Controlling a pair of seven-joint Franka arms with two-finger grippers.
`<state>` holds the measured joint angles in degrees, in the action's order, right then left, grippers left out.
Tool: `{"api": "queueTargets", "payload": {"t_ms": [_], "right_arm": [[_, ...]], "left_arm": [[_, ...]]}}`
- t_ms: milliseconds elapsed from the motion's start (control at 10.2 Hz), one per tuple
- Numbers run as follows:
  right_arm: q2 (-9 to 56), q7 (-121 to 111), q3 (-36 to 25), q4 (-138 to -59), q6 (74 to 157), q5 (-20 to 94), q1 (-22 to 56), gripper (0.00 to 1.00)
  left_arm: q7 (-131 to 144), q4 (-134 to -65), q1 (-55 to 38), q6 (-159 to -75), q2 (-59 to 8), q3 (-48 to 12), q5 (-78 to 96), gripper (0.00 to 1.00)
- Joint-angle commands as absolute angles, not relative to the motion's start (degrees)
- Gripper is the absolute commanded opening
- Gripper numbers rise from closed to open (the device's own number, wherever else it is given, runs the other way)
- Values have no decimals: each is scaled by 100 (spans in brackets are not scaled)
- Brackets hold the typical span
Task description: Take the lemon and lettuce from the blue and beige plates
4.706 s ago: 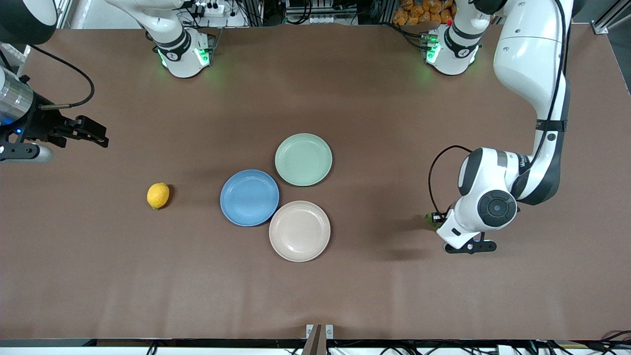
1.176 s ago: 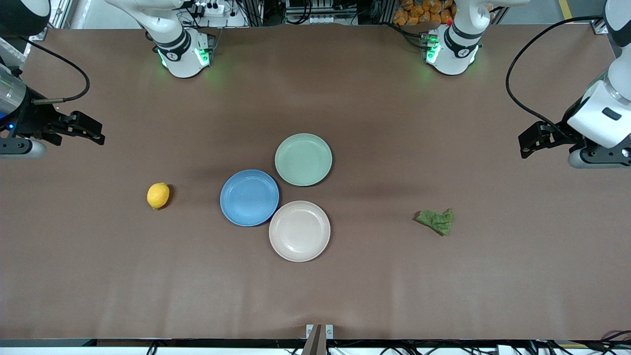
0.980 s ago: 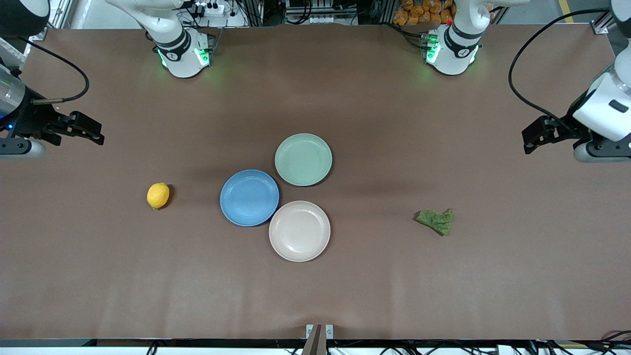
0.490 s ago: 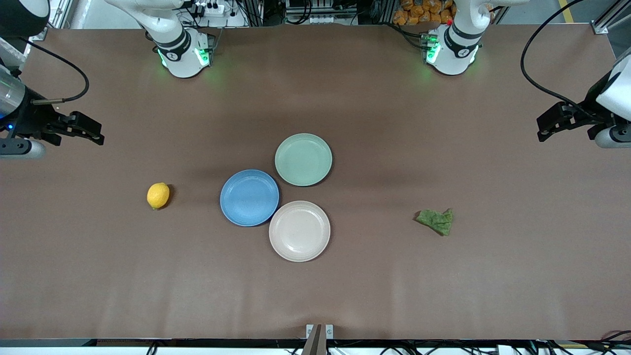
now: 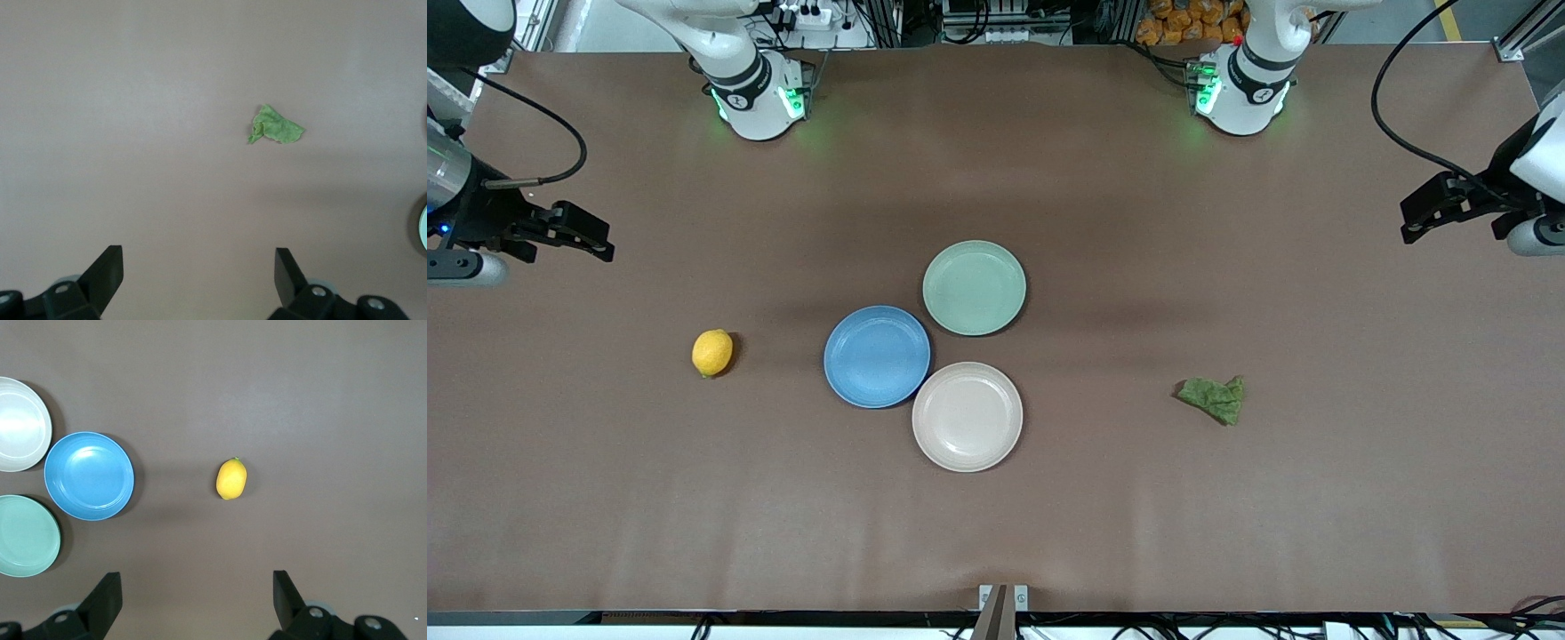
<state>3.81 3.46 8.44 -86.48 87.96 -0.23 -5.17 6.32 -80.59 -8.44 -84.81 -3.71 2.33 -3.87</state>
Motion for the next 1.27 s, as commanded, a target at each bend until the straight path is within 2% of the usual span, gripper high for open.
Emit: {"api": "queueTargets", "payload": {"t_ms": [0,1176], "right_arm": [[396,264,853,-8587,8728,70,-571,100],[396,264,853,-8596,8719,70,-563,100]], "left_arm": [[466,-8156,-791,-8420,-246,193,-255,100],[325,-8156,-844,-8420,-246,176,-255,100]]}}
